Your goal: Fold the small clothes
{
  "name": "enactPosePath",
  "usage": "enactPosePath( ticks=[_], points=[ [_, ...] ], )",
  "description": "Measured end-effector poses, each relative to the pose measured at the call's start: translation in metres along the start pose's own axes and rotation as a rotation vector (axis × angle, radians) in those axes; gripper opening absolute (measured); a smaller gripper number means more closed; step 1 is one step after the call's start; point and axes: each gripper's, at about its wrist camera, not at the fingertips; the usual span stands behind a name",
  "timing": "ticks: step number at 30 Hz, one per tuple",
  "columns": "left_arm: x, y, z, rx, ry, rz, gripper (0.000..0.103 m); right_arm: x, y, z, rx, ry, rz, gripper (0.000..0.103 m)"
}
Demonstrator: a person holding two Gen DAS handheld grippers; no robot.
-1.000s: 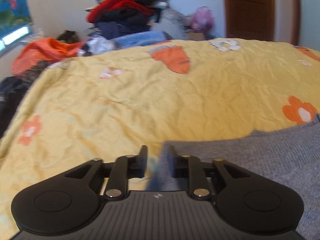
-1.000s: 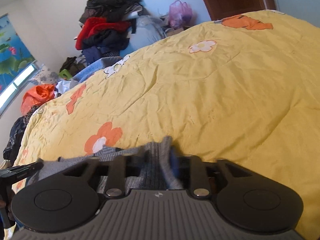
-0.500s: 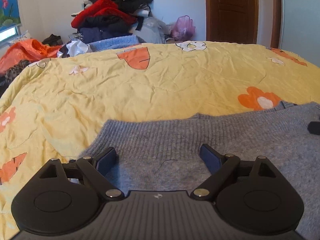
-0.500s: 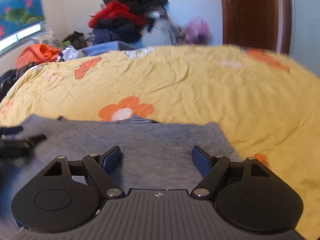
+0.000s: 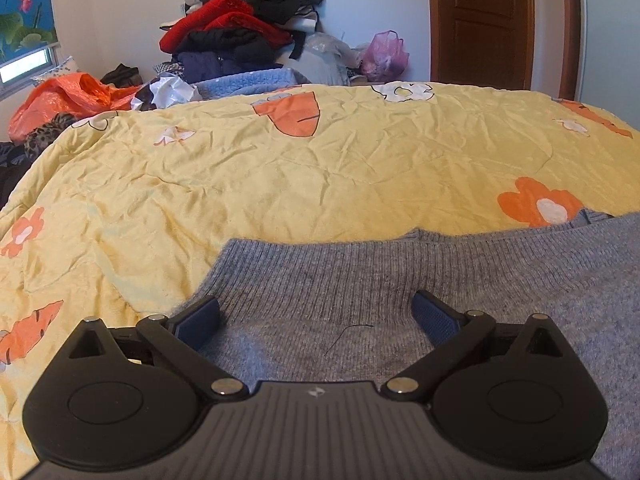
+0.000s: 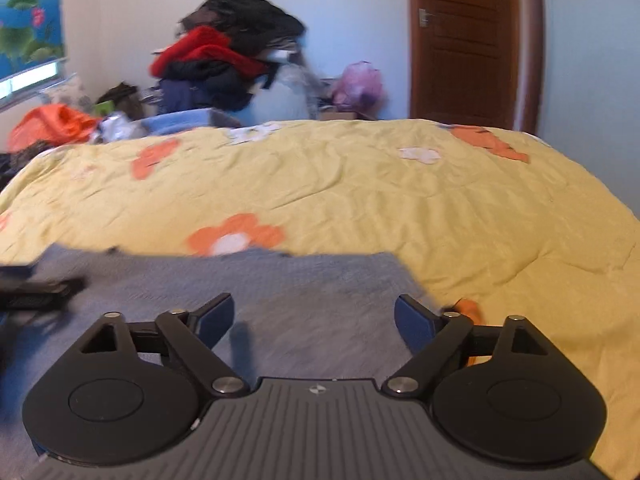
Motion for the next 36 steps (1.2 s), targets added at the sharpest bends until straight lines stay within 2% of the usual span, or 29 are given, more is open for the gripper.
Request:
enactPosePath(
  ticks=[3,6,9,12,16,18,20,23,27,29,30,33,36],
  points=[
    [0.001,0.0,0.0,-0.001,0.004,0.001,0.103,-0.007,-0.004,0.023,-0.044,0.107,0.022,0.097],
    [0.002,0.001,0.0,-0.001,-0.004,-0.008,0.103,0.011,-0.005,0.026,-0.044,0.015,-0.001,0.101],
    [0.006,0.02,-0.006,0.013,-0.006,-0.057,0.103,0.006,-0.007,0.027,-0.053,0.042,0.0,0.102],
    [0.01,0.055,-0.006,0.041,0.031,0.024,0.103,0.005,-0.004,0.028,-0.048,0.037,-0.003,0.102],
    [0.018,0.075,0.014,0.007,0.011,0.095,0.103,0.004,-0.005,0.027,-0.047,0.037,-0.002,0.103],
    [0.015,0.073,0.027,-0.01,0.004,0.093,0.103,0.004,-0.004,0.027,-0.046,0.036,-0.002,0.102],
    [0.004,0.071,0.037,0.006,0.049,0.12,0.103,0.004,-0.003,0.027,-0.046,0.036,-0.003,0.102],
    [-0.001,0.066,0.036,0.006,0.063,0.13,0.103,0.007,-0.004,0.027,-0.048,0.027,-0.008,0.103],
    [-0.002,0.074,0.033,0.004,0.062,0.105,0.103,0.004,-0.008,0.025,-0.063,0.05,0.0,0.102],
    [-0.007,0.096,0.033,0.016,0.091,0.091,0.103,0.001,0.005,0.022,-0.061,0.068,0.028,0.099],
    [-0.01,0.11,0.036,0.029,0.112,0.108,0.103,0.0,0.018,0.02,-0.048,0.066,0.046,0.099],
    [-0.016,0.143,0.048,0.033,0.155,0.153,0.103,-0.002,0.062,0.024,-0.013,0.03,-0.04,0.101],
    [-0.007,0.144,0.066,-0.063,0.087,0.158,0.103,-0.008,0.076,0.042,-0.081,0.058,-0.068,0.1]
  ],
)
Point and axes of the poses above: each gripper's, at about its wrist camera, not at the fingertips, and y roughly against the way its jaws point, x to its right, z to its underside, and after that the axes turned 12 degrees about x, right-handed
